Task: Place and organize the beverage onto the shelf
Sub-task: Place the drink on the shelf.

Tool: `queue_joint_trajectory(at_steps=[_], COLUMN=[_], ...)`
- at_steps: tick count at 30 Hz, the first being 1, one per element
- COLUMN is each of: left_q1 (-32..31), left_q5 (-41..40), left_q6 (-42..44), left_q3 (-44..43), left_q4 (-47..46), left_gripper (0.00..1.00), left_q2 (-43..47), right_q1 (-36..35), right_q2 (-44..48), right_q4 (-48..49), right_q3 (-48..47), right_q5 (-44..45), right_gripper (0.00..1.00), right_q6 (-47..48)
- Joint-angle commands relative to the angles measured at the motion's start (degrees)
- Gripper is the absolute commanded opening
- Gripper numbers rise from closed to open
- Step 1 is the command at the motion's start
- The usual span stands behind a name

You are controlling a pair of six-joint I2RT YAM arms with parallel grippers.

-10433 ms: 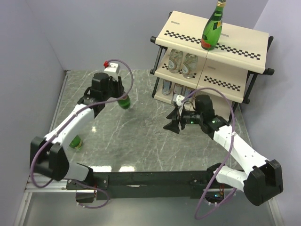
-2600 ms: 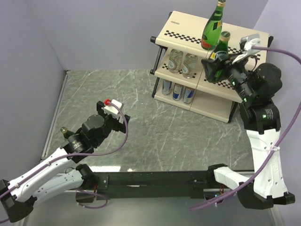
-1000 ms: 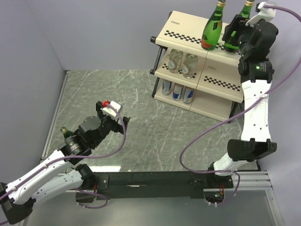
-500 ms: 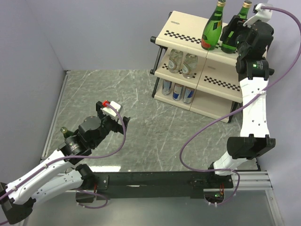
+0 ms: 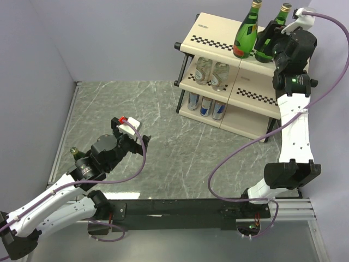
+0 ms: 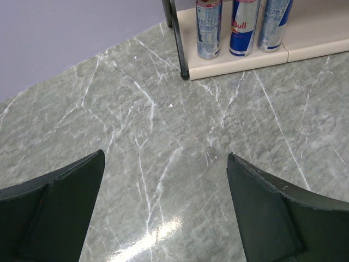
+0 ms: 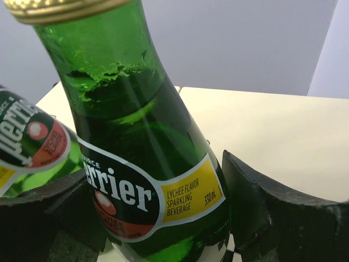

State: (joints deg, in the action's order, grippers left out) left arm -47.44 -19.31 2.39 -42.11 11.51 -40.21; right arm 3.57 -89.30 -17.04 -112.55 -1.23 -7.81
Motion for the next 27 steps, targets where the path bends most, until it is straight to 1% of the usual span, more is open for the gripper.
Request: queue_joint_trajectory(at_steps=[1,3,7,9,19,27], left_q1=[0.0,0.0,0.0,0.0,0.0,0.0], left_q5=[0.9,0.9,0.7,0.7,0.4,0.3], left_q6=[0.8,0.7,0.8,0.8,0.8,0.8], left_q3=[-0.2,-0.2,-0.1,-0.1,-0.1,-0.1], left_q4=[-1.6,-1.6,-1.6,-1.6,-1.5,-1.5], left_gripper=[0.99,1.00,1.00,0.99,0.99,0.99], left_q2=[0.7,0.7,1.0,0.9,0.9,1.2], right_q1=[0.0,0.1,0.1,0.0,0.0,0.0], right_q2=[5.4,5.8,6.2,6.3,6.8,7.7], right_q4=[8.4,8.3,8.2,8.2,8.2,6.8], right_q3=[0.0,0.4,0.4,0.2,-0.1,-3.6], right_q5=[-0.6,-0.6,-0.4,-0.4,-0.3,-0.5], right_gripper=[0.65,0.68,0.79,0.81,0.85,0.87], right_q6=[-0.3,-0.2,0.0,0.1,0.6,1.9])
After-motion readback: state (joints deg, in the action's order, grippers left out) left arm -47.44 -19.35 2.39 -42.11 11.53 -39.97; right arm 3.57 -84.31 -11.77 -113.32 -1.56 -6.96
